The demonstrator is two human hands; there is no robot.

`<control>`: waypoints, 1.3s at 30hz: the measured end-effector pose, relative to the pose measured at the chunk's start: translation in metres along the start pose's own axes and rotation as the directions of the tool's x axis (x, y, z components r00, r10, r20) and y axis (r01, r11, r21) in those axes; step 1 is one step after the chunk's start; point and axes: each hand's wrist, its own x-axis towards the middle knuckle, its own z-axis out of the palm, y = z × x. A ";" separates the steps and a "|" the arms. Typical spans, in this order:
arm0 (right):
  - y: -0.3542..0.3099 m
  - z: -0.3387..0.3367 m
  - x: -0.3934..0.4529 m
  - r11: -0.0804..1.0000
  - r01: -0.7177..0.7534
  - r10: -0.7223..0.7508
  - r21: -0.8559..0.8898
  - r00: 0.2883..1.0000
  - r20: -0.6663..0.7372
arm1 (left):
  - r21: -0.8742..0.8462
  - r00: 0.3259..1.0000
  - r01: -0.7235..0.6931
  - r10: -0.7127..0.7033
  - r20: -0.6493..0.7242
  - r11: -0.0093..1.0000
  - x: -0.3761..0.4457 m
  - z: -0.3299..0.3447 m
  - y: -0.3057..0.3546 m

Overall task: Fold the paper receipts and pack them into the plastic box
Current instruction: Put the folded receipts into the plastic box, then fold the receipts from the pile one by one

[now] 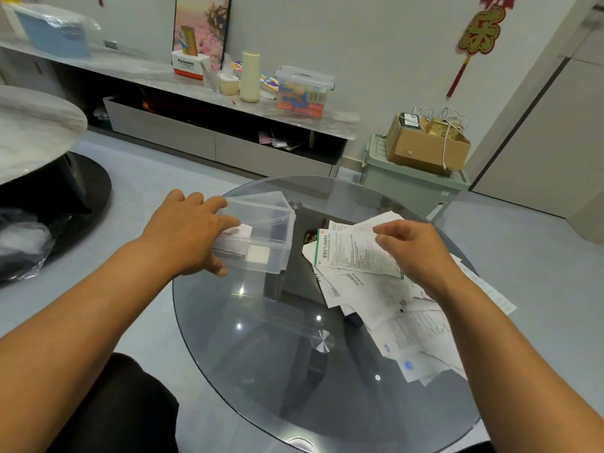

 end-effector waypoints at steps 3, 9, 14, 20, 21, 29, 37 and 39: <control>0.017 -0.001 -0.004 0.994 0.012 0.000 -0.113 0.995 0.100 | 0.015 1.000 0.010 -0.009 -0.019 1.000 0.003 -0.006 0.006; 0.021 0.025 -0.012 0.940 0.064 -0.007 -0.334 0.986 0.169 | -0.028 0.998 -0.028 0.026 -0.060 0.999 0.019 -0.006 0.027; 0.012 0.043 -0.013 0.875 0.100 -0.018 -0.474 0.985 0.174 | -0.088 0.997 -0.020 0.013 -0.079 0.996 0.026 0.004 0.027; 0.017 0.063 0.001 0.823 0.124 -0.078 -0.554 0.991 0.106 | -0.205 0.975 -0.071 0.024 -0.222 0.976 0.021 0.010 0.047; 0.018 0.063 0.000 0.835 0.134 -0.100 -0.533 0.991 0.092 | -0.277 0.960 -0.123 0.044 -0.276 0.953 0.019 0.007 0.057; 0.033 0.053 -0.013 0.908 0.149 -0.151 -0.392 0.988 0.026 | -0.724 0.920 -0.380 0.151 -0.362 0.576 0.011 0.006 0.138; 0.029 0.042 -0.040 0.830 0.226 -0.145 -0.510 0.970 0.194 | -0.794 0.978 -0.199 0.165 -0.126 0.575 0.025 0.029 0.150; 0.026 0.055 -0.042 0.795 0.278 -0.224 -0.540 0.960 0.165 | -0.805 0.978 -0.195 0.168 -0.120 0.560 0.027 0.029 0.151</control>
